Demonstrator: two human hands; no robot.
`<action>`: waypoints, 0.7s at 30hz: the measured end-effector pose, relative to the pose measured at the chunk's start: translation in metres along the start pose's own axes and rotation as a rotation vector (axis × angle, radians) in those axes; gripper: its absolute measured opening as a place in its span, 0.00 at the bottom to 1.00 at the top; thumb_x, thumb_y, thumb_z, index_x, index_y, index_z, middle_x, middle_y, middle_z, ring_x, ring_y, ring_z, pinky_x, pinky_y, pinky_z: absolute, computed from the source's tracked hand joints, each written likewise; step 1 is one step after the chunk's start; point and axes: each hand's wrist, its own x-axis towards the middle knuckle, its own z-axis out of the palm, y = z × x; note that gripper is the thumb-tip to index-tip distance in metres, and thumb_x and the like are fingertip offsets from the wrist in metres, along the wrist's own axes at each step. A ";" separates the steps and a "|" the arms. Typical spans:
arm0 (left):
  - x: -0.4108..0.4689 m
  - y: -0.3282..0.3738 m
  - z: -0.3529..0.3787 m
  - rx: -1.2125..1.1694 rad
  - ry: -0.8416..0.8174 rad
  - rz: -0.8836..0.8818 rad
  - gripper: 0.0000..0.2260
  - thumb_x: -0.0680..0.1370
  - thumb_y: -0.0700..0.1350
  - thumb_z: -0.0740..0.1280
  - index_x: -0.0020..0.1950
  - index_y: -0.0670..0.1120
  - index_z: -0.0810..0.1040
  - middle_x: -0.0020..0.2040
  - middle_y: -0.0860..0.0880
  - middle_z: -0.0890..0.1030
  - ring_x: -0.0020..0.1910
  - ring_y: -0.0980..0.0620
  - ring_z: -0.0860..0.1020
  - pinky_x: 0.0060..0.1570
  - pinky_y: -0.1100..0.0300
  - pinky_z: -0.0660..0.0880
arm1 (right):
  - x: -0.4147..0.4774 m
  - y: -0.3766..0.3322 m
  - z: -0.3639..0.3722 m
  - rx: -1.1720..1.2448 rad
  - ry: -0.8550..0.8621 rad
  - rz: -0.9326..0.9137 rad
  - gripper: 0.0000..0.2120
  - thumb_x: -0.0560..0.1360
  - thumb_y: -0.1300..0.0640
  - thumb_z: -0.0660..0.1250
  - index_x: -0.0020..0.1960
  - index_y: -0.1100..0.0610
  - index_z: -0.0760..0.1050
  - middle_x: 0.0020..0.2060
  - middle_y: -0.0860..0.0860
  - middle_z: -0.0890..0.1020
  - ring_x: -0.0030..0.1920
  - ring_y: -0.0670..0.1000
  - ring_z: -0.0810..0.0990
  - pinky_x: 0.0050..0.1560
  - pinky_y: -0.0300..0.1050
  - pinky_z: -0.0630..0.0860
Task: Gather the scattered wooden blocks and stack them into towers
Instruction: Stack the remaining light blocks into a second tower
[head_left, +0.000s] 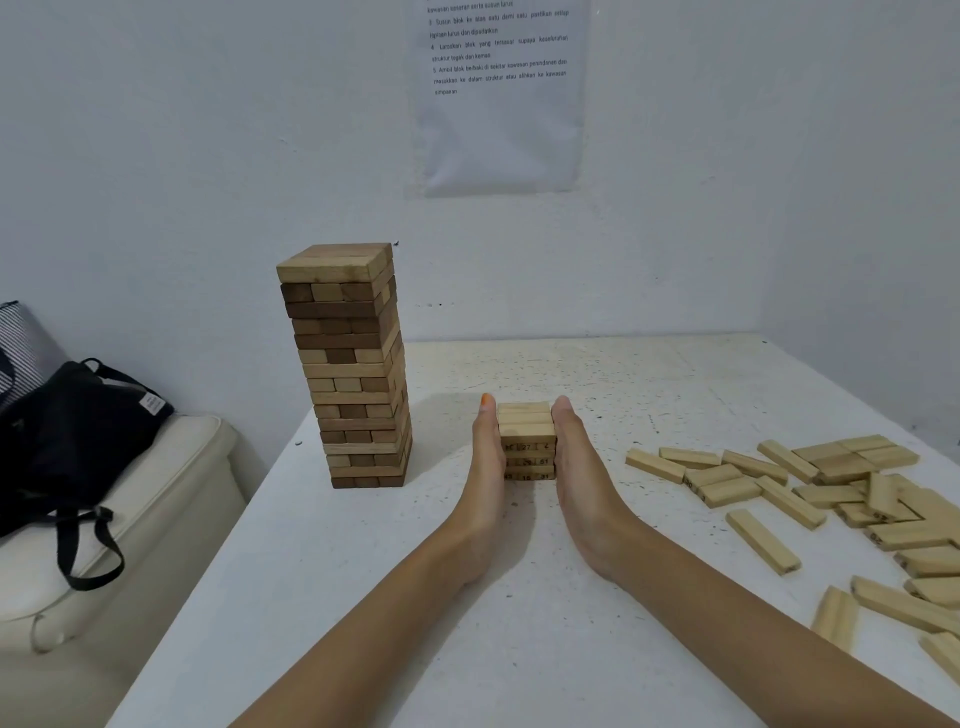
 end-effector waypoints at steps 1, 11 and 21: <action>0.000 0.000 0.000 -0.002 -0.002 -0.001 0.15 0.81 0.61 0.43 0.43 0.64 0.67 0.38 0.71 0.70 0.31 0.81 0.68 0.57 0.67 0.57 | -0.001 -0.001 0.000 -0.004 0.004 0.002 0.29 0.80 0.35 0.45 0.70 0.49 0.70 0.64 0.47 0.77 0.66 0.44 0.72 0.73 0.46 0.59; 0.003 -0.005 -0.001 0.033 -0.029 0.029 0.16 0.81 0.60 0.42 0.43 0.64 0.67 0.38 0.71 0.70 0.30 0.81 0.68 0.45 0.76 0.63 | -0.003 -0.002 0.000 -0.065 0.012 0.014 0.26 0.80 0.35 0.45 0.68 0.46 0.69 0.64 0.41 0.74 0.65 0.41 0.69 0.69 0.41 0.58; -0.012 0.007 0.001 0.032 -0.055 0.104 0.19 0.82 0.56 0.41 0.59 0.58 0.70 0.41 0.67 0.70 0.30 0.70 0.69 0.33 0.73 0.64 | -0.013 -0.021 -0.006 -0.073 0.082 -0.013 0.24 0.82 0.39 0.42 0.75 0.45 0.58 0.64 0.35 0.67 0.71 0.40 0.58 0.73 0.42 0.50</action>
